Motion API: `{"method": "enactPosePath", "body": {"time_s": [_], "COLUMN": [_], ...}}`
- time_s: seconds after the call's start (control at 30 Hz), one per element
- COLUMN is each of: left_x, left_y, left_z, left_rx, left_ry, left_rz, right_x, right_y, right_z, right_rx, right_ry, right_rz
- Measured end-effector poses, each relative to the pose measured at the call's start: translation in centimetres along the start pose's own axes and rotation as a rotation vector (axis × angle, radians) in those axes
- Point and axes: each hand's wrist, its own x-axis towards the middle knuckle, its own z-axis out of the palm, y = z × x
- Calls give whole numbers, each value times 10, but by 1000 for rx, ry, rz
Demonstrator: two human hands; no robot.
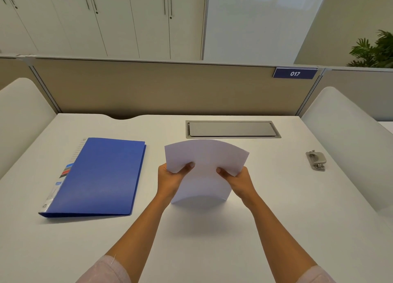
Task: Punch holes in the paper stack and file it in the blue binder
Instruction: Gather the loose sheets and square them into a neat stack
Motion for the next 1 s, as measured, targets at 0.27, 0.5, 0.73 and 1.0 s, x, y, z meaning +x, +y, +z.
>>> {"method": "enactPosePath", "body": {"time_s": [0.27, 0.5, 0.73, 1.0], "left_x": [-3, 1, 1, 0], "left_y": [-6, -13, -20, -23], "left_z": [0, 0, 0, 1], "left_rx": [6, 25, 20, 25], "left_ry": [-27, -21, -9, -15], "left_rz": [6, -9, -17, -29], "right_x": [0, 4, 6, 7], "right_y": [4, 10, 16, 23], "right_z": [1, 0, 1, -1], "right_rx": [67, 73, 59, 25], "right_ry": [0, 4, 2, 8], "right_rz": [31, 29, 23, 5]}}
